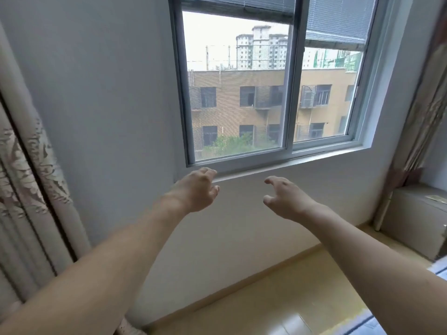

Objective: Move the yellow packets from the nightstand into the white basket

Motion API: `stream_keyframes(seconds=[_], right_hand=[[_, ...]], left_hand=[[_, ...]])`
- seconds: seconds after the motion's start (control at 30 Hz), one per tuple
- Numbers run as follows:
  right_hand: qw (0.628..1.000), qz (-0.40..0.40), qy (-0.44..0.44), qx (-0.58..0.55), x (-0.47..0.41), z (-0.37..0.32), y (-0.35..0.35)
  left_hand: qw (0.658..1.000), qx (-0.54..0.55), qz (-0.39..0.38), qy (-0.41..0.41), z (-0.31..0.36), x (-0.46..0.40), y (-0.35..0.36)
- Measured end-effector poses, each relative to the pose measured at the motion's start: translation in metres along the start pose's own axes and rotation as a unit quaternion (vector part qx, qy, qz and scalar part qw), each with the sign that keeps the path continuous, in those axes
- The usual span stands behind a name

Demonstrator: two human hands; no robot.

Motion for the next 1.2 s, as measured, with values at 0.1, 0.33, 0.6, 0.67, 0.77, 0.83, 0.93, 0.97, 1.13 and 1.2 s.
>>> stream_keyframes(seconds=[0.1, 0.33, 0.6, 0.67, 0.77, 0.83, 0.93, 0.97, 1.13, 1.2], right_hand=[[1.0, 0.017, 0.026, -0.003, -0.059, 0.033, 0.005], [0.997, 0.035, 0.062, -0.022, -0.194, 0.079, 0.004], [0.988, 0.033, 0.15, -0.001, -0.314, 0.179, 0.007], [0.983, 0.043, 0.179, 0.0, -0.347, 0.215, 0.004], [0.975, 0.06, 0.212, 0.007, -0.394, 0.267, -0.003], [0.969, 0.067, 0.238, 0.012, -0.421, 0.3, -0.017], [0.953, 0.095, 0.287, 0.015, -0.449, 0.355, -0.05], [0.945, 0.115, 0.305, 0.013, -0.455, 0.374, -0.065], [0.91, 0.147, 0.386, 0.017, -0.463, 0.473, -0.1], [0.898, 0.156, 0.411, 0.017, -0.466, 0.515, -0.108]], left_hand=[[1.0, -0.003, -0.017, 0.012, -0.015, -0.068, 0.031], [0.998, 0.001, -0.012, 0.068, -0.028, -0.226, 0.043], [0.988, 0.028, -0.036, 0.15, 0.007, -0.398, 0.126], [0.981, 0.03, -0.04, 0.185, 0.025, -0.444, 0.153], [0.97, 0.038, -0.038, 0.236, 0.055, -0.515, 0.186], [0.962, 0.045, -0.047, 0.266, 0.078, -0.567, 0.203], [0.948, 0.058, -0.057, 0.307, 0.122, -0.644, 0.224], [0.944, 0.071, -0.056, 0.317, 0.14, -0.667, 0.231], [0.912, 0.094, -0.093, 0.387, 0.241, -0.733, 0.297], [0.899, 0.096, -0.109, 0.414, 0.285, -0.754, 0.328]])
Point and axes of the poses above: each hand's wrist, its own x-axis away from the middle knuckle, its own y-axis out of the palm, z = x × y, the point moved 8 cm from there along -x, towards the middle knuckle, and after that the axes turned 2 degrees about y, right-handed, at the moved point
